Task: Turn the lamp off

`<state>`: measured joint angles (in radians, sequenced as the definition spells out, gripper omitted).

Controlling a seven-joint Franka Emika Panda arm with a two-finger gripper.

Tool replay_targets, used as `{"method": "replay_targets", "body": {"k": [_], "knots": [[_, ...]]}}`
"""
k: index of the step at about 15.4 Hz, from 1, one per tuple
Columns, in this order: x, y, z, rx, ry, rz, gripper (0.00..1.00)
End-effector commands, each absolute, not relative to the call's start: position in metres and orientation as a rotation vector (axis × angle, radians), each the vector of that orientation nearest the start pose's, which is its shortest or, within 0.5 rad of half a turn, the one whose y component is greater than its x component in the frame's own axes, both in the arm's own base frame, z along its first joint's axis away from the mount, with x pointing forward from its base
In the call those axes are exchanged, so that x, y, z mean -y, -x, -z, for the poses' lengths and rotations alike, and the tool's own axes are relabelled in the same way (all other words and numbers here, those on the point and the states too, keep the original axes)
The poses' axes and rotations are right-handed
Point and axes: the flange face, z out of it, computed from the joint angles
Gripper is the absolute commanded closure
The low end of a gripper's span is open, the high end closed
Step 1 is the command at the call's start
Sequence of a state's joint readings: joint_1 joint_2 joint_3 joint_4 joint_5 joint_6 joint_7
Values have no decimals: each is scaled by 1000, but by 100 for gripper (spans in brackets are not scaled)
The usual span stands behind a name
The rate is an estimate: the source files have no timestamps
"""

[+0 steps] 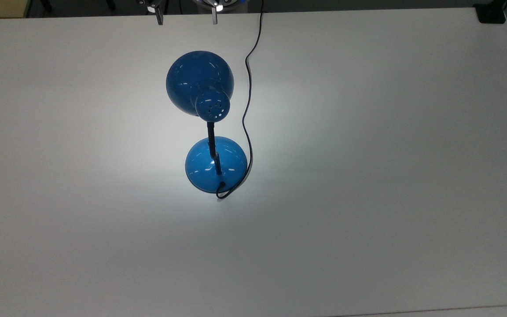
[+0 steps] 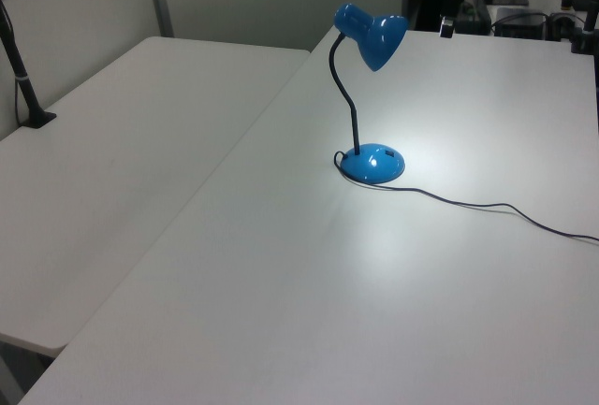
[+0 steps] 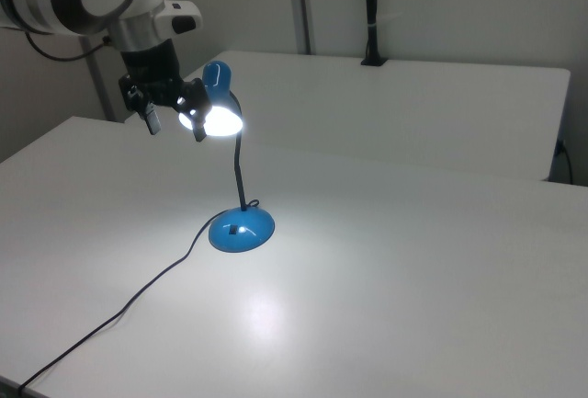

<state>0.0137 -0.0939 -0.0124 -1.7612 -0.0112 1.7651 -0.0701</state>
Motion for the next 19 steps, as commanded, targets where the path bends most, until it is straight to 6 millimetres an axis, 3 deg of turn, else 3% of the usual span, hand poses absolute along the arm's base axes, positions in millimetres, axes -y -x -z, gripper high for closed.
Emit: {"method": "replay_targets", "body": {"k": [1, 15, 16, 19], "knots": [[0, -536, -605, 90, 3157, 89, 0], [8, -535, -606, 80, 3156, 94, 0], [10, -535, -606, 109, 3156, 93, 0], [24, -527, -597, 473, 3115, -37, 0]]}}
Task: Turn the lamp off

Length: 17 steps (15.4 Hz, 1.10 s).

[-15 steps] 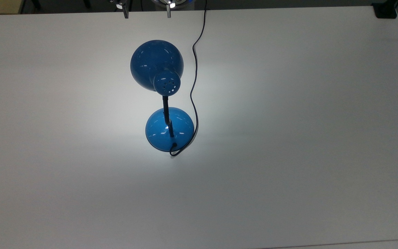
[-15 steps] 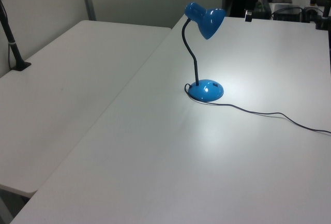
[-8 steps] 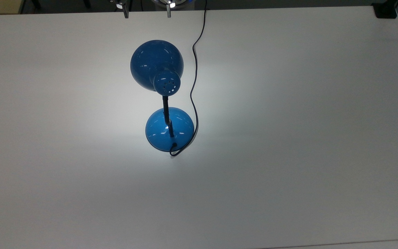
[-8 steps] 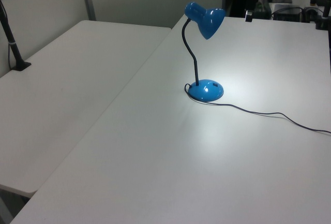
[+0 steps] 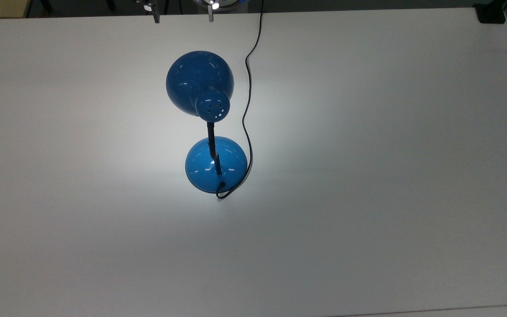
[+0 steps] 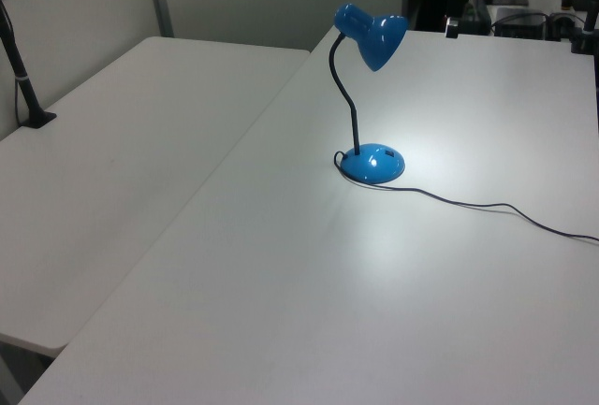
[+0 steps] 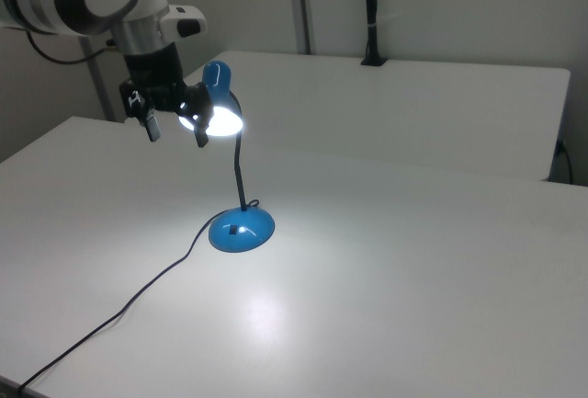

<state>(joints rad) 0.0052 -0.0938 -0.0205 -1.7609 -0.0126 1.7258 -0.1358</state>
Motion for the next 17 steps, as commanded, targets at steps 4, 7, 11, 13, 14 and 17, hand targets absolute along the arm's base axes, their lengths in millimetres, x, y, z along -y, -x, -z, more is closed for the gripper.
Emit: {"method": "replay_targets", "body": {"k": [4, 7, 11, 13, 14, 17], "knots": [[39, -516, -585, 671, 3054, -186, 0], [46, -521, -543, 704, 3072, -227, 3], [49, -539, -500, 615, 3114, -5, 94], [47, -546, -474, 533, 3131, 59, 100], [45, -548, -462, 530, 3134, 78, 100], [38, -559, -434, 491, 3145, 154, 100]]}}
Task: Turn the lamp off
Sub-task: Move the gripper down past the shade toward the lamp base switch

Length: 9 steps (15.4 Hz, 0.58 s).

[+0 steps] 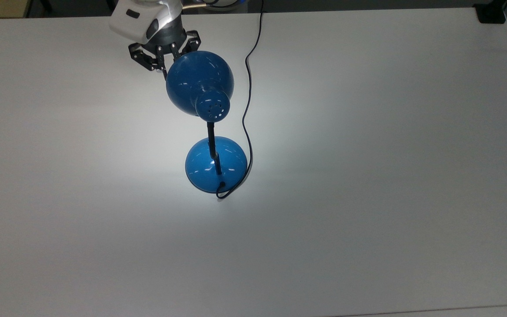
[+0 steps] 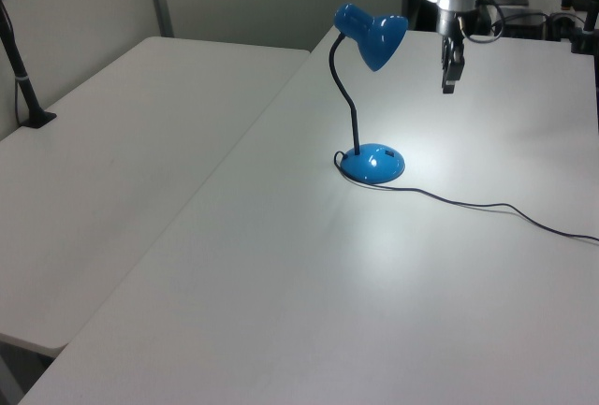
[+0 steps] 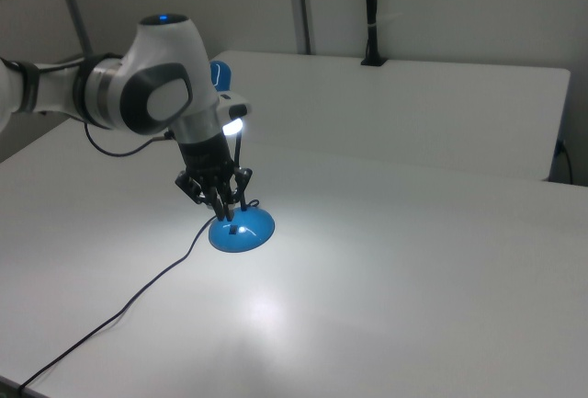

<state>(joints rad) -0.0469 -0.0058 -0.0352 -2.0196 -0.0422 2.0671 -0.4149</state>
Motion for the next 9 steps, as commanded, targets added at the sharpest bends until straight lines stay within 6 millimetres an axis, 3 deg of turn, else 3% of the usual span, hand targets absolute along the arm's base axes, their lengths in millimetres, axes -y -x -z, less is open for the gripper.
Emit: {"method": "replay_targets", "body": {"k": [1, 5, 9], "knots": [[34, -561, -423, 463, 3149, 175, 100], [18, -575, -377, 350, 3155, 305, 100], [1, -585, -361, 287, 3145, 388, 100]]}}
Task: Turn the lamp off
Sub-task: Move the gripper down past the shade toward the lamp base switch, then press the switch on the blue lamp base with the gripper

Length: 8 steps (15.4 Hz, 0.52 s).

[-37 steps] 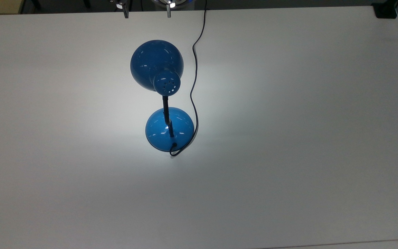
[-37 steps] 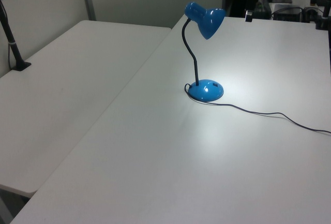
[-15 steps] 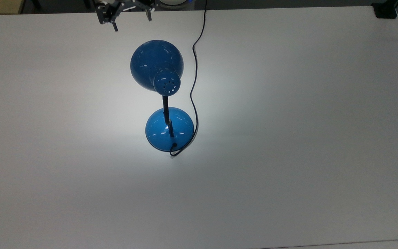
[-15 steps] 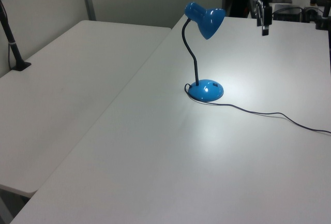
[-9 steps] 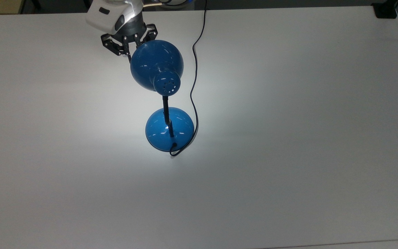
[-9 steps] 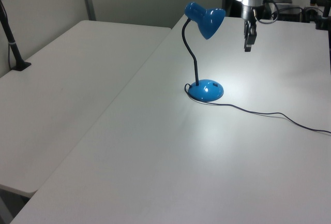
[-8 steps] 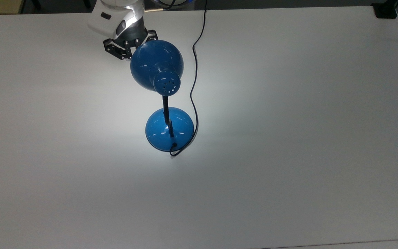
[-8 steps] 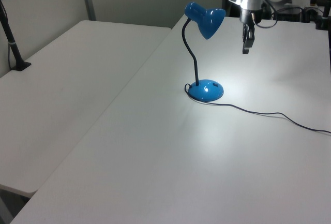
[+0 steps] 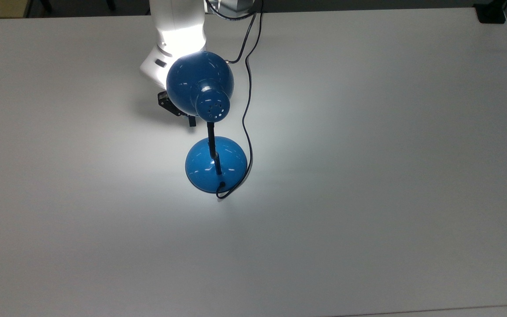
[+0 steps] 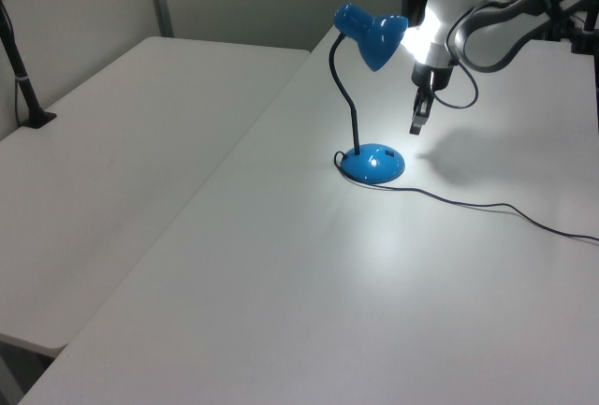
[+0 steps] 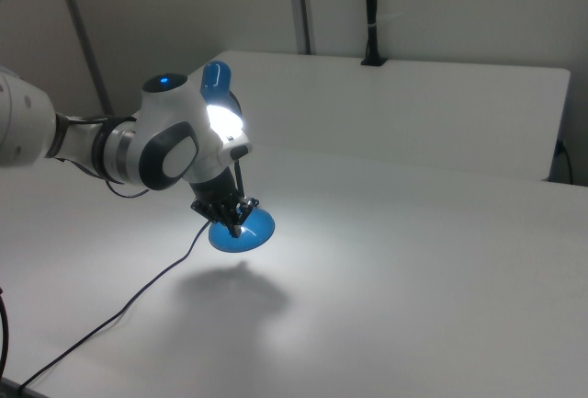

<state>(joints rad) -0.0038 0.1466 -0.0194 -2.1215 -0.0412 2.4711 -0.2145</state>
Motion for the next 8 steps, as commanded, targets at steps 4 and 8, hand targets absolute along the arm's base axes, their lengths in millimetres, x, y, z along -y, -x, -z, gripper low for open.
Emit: {"method": "replay_targets", "body": {"k": [4, 8], "knots": [[-15, -590, -356, 231, 3130, 432, 100], [-28, -597, -335, 230, 3116, 465, 100]]}}
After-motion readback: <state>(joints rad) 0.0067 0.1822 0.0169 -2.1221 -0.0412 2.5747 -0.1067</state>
